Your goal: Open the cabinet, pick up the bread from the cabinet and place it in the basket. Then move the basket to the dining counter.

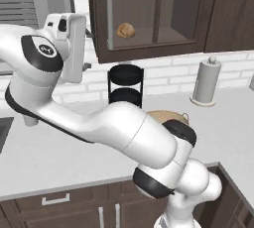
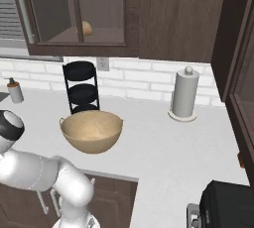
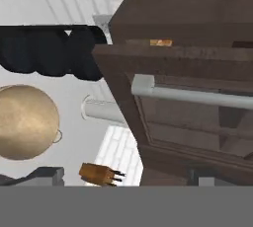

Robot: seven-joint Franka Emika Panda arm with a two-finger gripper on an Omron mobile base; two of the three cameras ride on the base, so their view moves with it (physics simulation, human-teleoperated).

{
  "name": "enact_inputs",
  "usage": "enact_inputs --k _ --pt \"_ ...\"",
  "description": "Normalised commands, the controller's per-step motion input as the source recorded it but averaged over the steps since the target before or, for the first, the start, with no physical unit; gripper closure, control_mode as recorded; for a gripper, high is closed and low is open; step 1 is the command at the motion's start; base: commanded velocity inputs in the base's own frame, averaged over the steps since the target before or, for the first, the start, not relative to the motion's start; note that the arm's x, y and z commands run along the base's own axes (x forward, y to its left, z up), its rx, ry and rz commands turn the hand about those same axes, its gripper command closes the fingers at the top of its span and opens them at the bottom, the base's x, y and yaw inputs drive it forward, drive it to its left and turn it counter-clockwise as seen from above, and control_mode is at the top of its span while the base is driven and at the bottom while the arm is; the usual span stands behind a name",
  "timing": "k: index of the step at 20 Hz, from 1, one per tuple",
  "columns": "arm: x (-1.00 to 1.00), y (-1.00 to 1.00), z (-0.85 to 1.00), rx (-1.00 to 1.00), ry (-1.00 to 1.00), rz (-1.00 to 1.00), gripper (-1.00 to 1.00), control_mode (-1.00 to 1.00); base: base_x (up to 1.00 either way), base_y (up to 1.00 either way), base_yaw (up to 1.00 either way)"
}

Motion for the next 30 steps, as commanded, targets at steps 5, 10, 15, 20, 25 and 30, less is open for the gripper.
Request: enact_inputs --k 5,10,15,20,25,30 --pt "0.16 0.00 -0.66 -0.43 0.04 0.00 -1.00 -1.00 0.00 0.00 0.00" --pt "0.37 0.00 -0.20 -0.22 0.02 -0.01 -1.00 -1.00 0.00 0.00 0.00" --pt "0.54 -0.07 -0.06 -0.06 0.01 0.01 -1.00 -1.00 0.00 0.00 0.00" --pt "0.48 -0.36 0.00 0.04 0.00 0.03 -1.00 -1.00 0.00 0.00 0.00" --pt "0.45 -0.32 0.00 0.06 0.00 0.03 -1.00 -1.00 0.00 0.00 0.00" --pt "0.33 -0.31 0.00 0.03 -0.01 0.03 -1.00 -1.00 0.00 0.00 0.00"
